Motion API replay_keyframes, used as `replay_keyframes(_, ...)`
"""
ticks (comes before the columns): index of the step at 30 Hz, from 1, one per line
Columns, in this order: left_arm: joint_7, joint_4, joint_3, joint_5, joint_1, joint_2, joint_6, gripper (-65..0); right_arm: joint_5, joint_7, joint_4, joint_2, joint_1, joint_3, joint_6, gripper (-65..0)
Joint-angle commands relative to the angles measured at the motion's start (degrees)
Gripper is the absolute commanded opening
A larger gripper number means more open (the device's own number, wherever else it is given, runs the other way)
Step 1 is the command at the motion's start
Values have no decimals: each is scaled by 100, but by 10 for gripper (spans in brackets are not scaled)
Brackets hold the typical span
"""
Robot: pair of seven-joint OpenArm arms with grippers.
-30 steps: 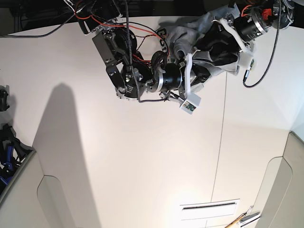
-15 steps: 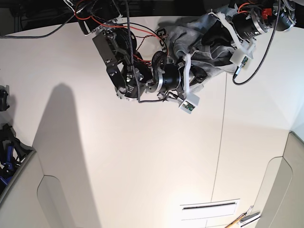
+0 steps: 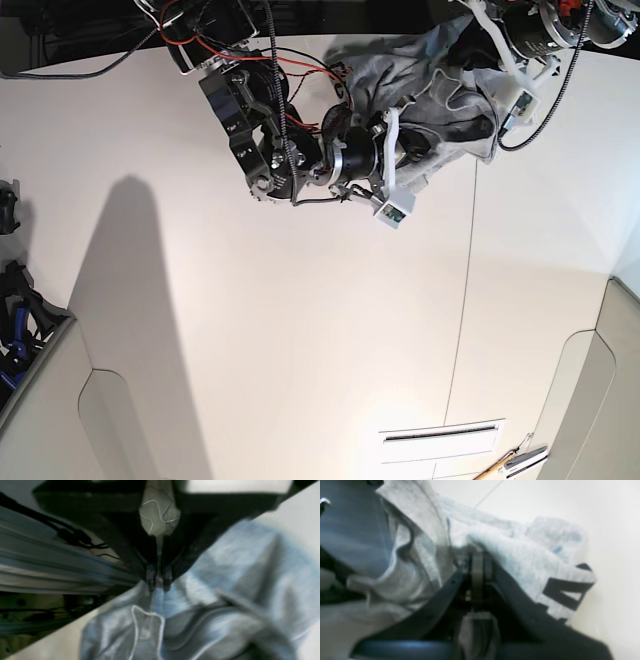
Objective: Fold the T-shirt properly
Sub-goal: 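Pinch the bundle's edge with the left gripper beside the right gripper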
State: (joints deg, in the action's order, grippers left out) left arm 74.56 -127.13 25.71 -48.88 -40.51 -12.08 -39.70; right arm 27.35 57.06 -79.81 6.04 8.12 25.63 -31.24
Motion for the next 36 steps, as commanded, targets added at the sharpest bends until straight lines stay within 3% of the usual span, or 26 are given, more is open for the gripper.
replay_keyframes(1, -35, -114, 149, -61, -83, -35, -30, -637, 96, -111, -81, 63, 90, 0, -4, -650)
replay_keyframes(7, 76, -116, 813, -623, -243, -35, -30, -637, 103, -118, -83, 66, 92, 0, -4, -650)
replay_keyframes(11, 197, -116, 968, -964, -369, -35, -30, -637, 428, -133, -98, 63, 144, 0, -7, -650)
replay_keyframes(16, 201, -116, 966, -962, -481, -33, -30, -637, 938, -111, -186, 66, 455, -2, -7, -650)
replay_keyframes(24, 203, -116, 966, -942, -619, -33, -30, -637, 968, -81, -678, 66, 828, -11, -9, -650)
replay_keyframes(36, 101, -116, 966, -94, -651, -33, 109, -632, 1005, -15, -828, 68, 835, -15, -9, -650)
